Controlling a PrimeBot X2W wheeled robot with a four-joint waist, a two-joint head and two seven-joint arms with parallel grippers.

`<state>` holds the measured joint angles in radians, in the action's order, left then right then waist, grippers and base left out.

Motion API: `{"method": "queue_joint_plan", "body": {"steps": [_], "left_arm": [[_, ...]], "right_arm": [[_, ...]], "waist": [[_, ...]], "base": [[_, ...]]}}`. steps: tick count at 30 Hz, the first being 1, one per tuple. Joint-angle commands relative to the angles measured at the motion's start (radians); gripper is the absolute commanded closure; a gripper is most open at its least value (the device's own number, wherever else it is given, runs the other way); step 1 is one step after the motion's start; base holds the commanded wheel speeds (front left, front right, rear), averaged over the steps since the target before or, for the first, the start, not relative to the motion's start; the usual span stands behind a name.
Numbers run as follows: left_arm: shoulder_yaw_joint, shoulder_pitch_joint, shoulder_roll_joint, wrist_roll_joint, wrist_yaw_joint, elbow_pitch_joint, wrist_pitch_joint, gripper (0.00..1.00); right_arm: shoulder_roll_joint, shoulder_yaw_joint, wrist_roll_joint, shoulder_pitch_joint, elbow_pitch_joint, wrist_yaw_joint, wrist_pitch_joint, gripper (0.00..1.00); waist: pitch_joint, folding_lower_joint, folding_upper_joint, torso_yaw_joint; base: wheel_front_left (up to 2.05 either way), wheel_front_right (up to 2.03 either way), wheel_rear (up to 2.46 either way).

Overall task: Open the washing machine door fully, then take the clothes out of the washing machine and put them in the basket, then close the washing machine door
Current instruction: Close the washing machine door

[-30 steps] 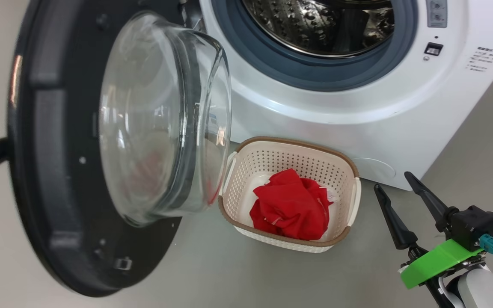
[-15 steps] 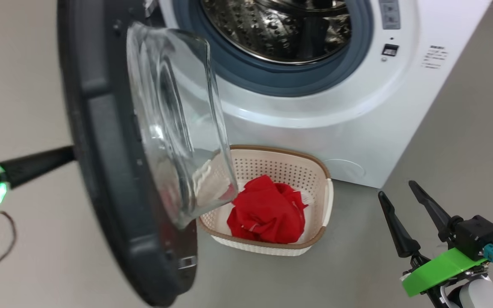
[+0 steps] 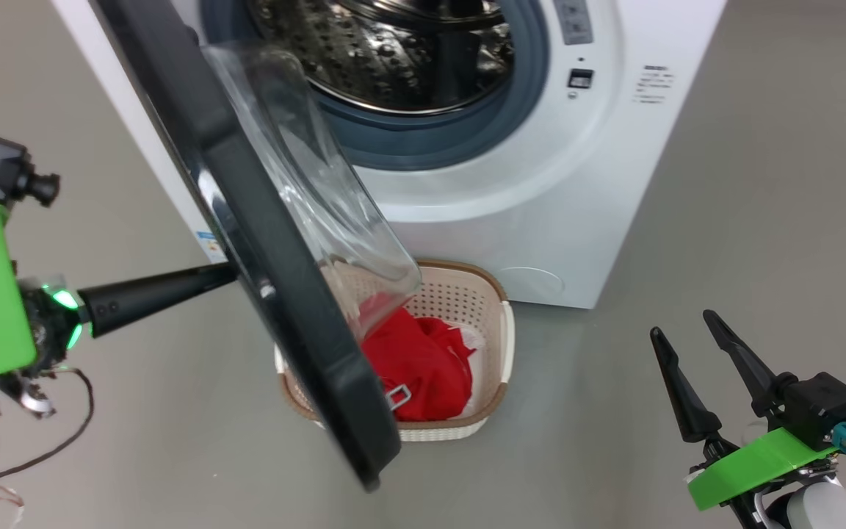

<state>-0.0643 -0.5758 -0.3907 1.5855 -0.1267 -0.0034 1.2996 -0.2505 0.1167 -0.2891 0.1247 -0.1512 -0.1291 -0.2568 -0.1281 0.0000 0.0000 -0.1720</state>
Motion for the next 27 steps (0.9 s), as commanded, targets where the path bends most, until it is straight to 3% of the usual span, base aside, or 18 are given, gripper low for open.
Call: {"method": "queue_joint_plan", "body": {"steps": [1, 16, 27], "left_arm": [[0.033, -0.038, -0.031, -0.011, -0.004, -0.033, -0.009, 1.0], [0.031, -0.118, 0.015, -0.075, -0.004, 0.017, -0.097, 1.0], [0.048, -0.2, 0.017, -0.125, -0.004, 0.1, -0.171, 1.0]], "right_arm": [[-0.004, 0.017, 0.012, 0.007, 0.028, -0.002, -0.005, 0.0], [0.033, -0.003, 0.022, 0.029, 0.04, -0.002, -0.005, 0.0], [0.064, -0.01, 0.027, 0.044, 0.048, -0.002, -0.005, 0.0]], "waist": [[-0.011, 0.0, 0.0, 0.029], [-0.062, 0.0, 0.0, 0.164], [-0.099, 0.0, 0.0, 0.253]], "base": [[0.0, 0.0, 0.0], [0.0, 0.0, 0.0], [0.0, 0.0, 0.0]]}}
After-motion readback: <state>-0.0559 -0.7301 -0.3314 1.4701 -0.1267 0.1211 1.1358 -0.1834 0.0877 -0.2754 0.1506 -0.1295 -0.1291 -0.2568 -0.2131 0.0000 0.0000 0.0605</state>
